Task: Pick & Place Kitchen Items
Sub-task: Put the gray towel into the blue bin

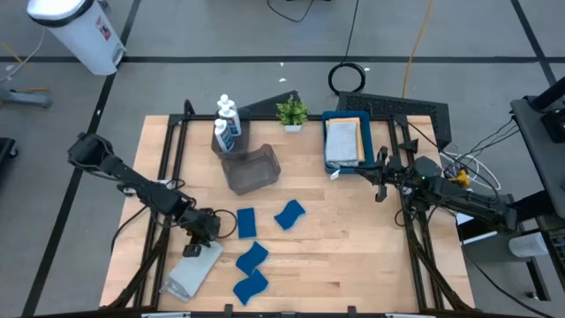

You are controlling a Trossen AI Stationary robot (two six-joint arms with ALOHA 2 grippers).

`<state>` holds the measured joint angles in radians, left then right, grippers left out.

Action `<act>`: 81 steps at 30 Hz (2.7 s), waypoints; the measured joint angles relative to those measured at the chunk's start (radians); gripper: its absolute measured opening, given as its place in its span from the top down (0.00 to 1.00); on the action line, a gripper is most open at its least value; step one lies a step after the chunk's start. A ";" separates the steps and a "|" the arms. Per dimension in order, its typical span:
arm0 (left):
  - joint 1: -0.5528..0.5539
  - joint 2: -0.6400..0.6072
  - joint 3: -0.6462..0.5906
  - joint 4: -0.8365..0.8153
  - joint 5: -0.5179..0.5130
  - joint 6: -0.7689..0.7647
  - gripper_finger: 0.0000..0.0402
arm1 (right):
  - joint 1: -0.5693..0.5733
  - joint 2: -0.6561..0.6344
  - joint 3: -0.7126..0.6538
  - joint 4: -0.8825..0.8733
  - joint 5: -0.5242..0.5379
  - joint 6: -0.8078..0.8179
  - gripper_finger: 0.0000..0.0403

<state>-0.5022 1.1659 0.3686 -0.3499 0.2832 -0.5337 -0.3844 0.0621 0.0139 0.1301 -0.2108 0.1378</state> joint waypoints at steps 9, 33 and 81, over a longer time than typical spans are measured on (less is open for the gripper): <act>-0.015 -0.104 0.182 -0.210 -0.201 -0.001 0.97 | 0.000 0.000 0.000 0.000 0.000 0.000 1.00; -0.051 -0.092 0.635 -0.415 -0.880 0.059 0.97 | 0.000 0.000 0.000 0.000 0.000 -0.043 1.00; 0.127 0.304 0.635 0.357 -0.912 0.445 0.97 | 0.000 0.000 0.000 0.306 -0.395 -0.046 1.00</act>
<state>-0.3755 1.4700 1.0039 0.0068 -0.6289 -0.0888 -0.3843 0.0624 0.0135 0.4362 -0.6057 0.0919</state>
